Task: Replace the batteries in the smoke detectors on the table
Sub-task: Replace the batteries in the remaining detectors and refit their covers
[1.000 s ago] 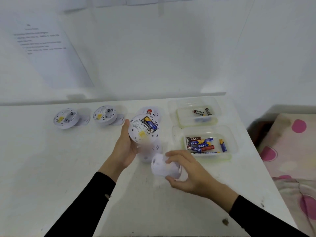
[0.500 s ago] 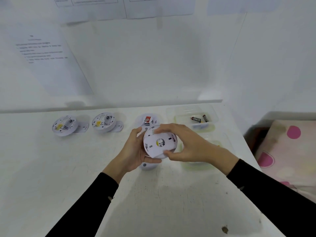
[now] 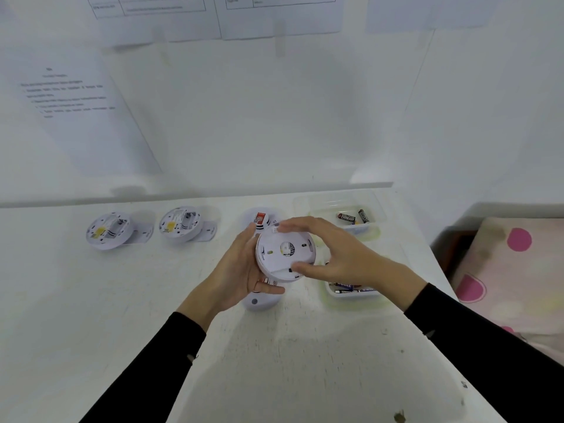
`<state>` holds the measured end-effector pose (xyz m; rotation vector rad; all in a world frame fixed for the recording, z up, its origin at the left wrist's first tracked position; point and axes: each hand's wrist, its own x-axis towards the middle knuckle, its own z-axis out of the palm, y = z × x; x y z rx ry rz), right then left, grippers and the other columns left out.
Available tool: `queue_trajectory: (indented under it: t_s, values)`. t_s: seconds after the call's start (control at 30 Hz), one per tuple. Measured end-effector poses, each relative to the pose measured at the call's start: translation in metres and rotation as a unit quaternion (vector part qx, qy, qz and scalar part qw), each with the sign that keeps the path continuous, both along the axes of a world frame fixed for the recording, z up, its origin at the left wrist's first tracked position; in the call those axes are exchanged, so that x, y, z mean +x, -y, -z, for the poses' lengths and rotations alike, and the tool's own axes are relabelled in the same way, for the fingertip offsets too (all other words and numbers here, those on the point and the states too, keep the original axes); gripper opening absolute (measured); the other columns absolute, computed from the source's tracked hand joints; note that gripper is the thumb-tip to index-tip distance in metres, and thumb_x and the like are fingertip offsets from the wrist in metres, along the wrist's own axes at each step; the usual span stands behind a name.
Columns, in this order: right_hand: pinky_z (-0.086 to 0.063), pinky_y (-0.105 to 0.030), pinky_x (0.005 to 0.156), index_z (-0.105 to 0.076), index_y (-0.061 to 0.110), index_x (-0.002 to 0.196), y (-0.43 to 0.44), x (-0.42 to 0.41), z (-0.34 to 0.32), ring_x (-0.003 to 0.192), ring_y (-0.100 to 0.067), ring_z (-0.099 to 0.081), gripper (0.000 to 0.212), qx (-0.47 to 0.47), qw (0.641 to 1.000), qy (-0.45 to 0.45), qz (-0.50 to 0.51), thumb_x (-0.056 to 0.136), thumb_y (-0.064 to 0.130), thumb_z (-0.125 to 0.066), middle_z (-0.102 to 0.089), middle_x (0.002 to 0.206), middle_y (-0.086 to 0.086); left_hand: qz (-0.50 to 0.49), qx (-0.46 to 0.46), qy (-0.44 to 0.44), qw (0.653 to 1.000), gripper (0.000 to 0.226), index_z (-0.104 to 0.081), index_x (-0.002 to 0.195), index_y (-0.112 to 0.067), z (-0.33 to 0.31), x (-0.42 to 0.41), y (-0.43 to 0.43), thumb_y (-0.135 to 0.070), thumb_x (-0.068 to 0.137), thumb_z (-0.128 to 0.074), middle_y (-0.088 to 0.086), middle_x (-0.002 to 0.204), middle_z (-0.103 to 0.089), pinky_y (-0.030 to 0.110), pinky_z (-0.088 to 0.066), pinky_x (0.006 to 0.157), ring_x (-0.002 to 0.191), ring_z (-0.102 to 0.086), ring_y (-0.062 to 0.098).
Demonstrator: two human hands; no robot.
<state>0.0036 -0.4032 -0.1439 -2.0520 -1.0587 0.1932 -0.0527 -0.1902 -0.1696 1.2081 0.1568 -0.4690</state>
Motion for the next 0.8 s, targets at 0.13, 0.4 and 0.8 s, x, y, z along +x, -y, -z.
queue_trajectory:
  t_s: [0.13,0.4,0.8]
  values:
    - [-0.036,-0.028,0.109,-0.042,0.036,0.139,0.001,0.003,0.002,0.132,-0.002,-0.039,0.064,0.006,0.999,-0.035,-0.006,0.083,0.032,-0.075,-0.044,0.139,0.025,0.011,0.067,0.046,0.997,0.065,-0.046,0.138,-0.024,0.005,-0.003,0.001,-0.024,0.079,-0.073,0.011,0.128,-0.064,0.034,-0.06,0.068,0.106,-0.068,0.029]
    - [-0.056,-0.029,0.083,-0.064,0.018,0.123,-0.003,0.018,0.01,0.107,-0.013,-0.066,0.031,0.141,0.883,-0.437,0.102,0.095,0.028,-0.058,-0.07,0.116,-0.001,0.025,0.073,0.068,0.995,0.061,-0.047,0.136,-0.03,0.006,-0.004,0.003,-0.013,0.084,-0.074,0.003,0.127,-0.066,0.037,-0.061,0.075,0.111,-0.067,0.029]
    - [-0.06,-0.039,0.078,-0.071,0.01,0.103,-0.008,0.03,0.016,0.088,-0.017,-0.068,0.017,0.226,0.809,-0.5,0.211,0.089,0.018,-0.066,-0.073,0.097,-0.004,-0.111,0.013,0.088,0.99,0.052,-0.041,0.146,-0.019,0.018,-0.007,0.017,-0.013,0.096,-0.054,0.003,0.139,-0.058,0.049,-0.053,0.097,0.118,-0.063,0.031]
